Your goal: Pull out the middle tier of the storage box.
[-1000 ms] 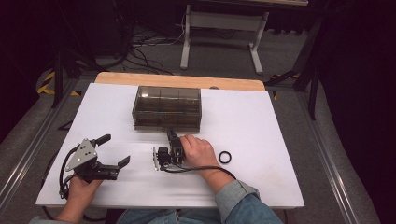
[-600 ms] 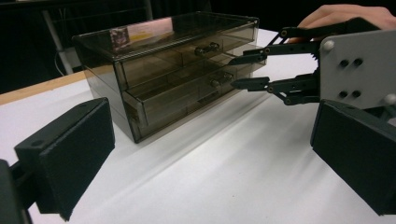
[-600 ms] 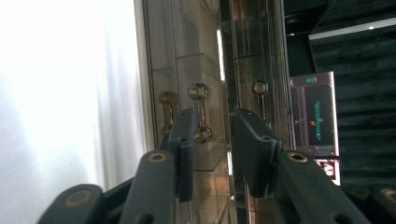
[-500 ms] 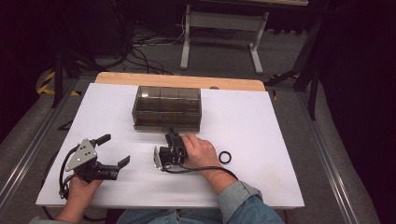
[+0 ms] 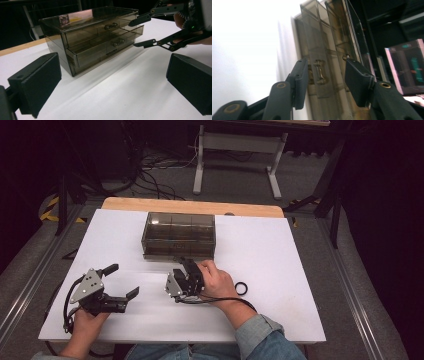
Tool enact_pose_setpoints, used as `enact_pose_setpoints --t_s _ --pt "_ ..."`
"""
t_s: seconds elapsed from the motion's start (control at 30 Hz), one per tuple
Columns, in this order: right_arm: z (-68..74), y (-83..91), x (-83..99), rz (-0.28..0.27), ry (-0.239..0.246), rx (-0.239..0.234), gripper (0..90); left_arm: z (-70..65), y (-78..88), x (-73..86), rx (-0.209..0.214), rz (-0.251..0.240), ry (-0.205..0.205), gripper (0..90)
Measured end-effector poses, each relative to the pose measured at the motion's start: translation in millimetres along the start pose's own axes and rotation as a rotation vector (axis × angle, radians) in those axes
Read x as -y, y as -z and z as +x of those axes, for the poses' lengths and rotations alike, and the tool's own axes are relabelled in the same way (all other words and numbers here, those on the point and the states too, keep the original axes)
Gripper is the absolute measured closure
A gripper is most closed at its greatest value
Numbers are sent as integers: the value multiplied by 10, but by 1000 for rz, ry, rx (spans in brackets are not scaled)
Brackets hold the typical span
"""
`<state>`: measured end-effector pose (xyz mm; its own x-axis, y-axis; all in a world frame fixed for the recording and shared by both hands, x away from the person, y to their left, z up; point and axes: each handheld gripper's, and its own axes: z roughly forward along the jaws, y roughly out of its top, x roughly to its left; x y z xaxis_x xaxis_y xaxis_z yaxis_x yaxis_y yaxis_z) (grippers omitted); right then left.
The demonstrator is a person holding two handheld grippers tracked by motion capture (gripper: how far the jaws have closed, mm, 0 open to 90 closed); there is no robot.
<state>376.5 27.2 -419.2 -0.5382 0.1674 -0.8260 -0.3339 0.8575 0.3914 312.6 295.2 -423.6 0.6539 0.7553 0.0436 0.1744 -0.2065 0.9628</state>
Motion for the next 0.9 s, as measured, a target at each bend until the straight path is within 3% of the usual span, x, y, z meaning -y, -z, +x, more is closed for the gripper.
enact_pose_setpoints --t_s 0.07,0.3,0.4,0.9 --pt "-59 37 10 -20 -20 -45 513 1 -2 0 1 1 -2 5" --pt "-266 119 43 -112 -169 -193 460 4 -3 -1 2 2 -3 5" --pt "-321 144 47 -140 -239 -224 459 4 -4 0 2 2 -3 5" --pt "-648 142 165 -181 -401 -457 421 3 -5 1 0 2 4 5"
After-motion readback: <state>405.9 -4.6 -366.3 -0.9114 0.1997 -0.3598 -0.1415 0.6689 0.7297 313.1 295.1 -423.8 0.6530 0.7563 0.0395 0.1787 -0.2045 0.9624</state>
